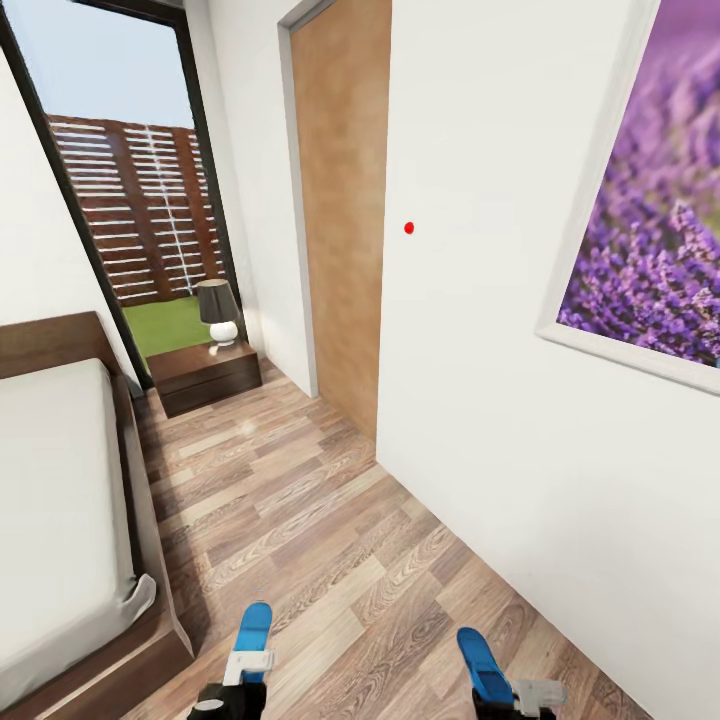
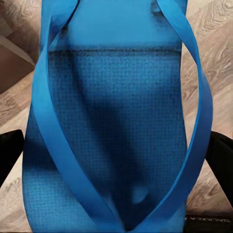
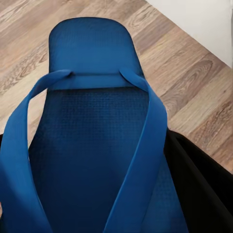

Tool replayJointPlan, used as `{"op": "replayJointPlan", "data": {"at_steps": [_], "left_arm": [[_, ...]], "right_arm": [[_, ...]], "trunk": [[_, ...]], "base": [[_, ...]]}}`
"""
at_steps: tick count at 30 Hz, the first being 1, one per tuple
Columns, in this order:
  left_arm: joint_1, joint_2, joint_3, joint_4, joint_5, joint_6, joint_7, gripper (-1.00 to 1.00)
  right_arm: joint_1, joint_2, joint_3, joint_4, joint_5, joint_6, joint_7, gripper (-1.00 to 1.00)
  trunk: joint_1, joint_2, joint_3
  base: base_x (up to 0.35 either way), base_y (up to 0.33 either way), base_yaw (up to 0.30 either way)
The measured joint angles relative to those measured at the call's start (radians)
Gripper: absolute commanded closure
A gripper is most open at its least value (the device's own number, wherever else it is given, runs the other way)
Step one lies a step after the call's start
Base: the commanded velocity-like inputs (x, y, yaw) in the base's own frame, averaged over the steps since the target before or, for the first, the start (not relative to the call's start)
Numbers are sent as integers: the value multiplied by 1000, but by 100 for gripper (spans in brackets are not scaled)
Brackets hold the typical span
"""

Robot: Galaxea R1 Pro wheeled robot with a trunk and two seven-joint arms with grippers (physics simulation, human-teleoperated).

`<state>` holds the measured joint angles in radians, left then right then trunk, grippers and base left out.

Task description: In the bedroom, move the book from the bed onto either nightstand, and place the two sandals side by side next to the bed.

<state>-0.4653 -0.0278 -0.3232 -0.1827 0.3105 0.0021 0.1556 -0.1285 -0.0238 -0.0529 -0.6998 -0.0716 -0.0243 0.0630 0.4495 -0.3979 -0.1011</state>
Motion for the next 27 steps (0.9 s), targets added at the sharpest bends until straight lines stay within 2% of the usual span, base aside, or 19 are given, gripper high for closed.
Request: {"op": "replayJointPlan", "data": {"at_steps": [3, 6, 9, 13, 16, 19, 27], "left_arm": [[0, 1, 1, 1, 1, 38, -4, 100], [-1, 1, 2, 1, 3, 39, -6, 100], [-1, 2, 2, -1, 4, 36, -8, 100], [0, 3, 1, -3, 4, 22, -9, 100], [0, 3, -1, -5, 2, -27, -4, 100], [0, 3, -3, -5, 1, -50, -2, 100], [0, 3, -5, -5, 1, -64, -3, 100]], "right_arm": [[-39, 4, 1, -7, 43, 6, 1, 100], [-53, 7, 2, -7, 92, 8, 0, 100], [-59, 8, 3, -7, 119, 7, -1, 100], [-61, 8, 3, -7, 129, 4, -1, 100], [-62, 9, 3, -6, 133, 3, -1, 100], [-61, 9, 1, -3, 131, 2, -2, 100], [-61, 9, -1, 0, 128, 2, -2, 100]], "trunk": [[0, 0, 0], [0, 0, 0], [0, 0, 0], [0, 0, 0], [0, 0, 0], [0, 0, 0], [0, 0, 0]], "base": [[0, 0, 0], [0, 0, 0], [0, 0, 0], [0, 0, 0], [0, 0, 0], [0, 0, 0], [0, 0, 20]]}}
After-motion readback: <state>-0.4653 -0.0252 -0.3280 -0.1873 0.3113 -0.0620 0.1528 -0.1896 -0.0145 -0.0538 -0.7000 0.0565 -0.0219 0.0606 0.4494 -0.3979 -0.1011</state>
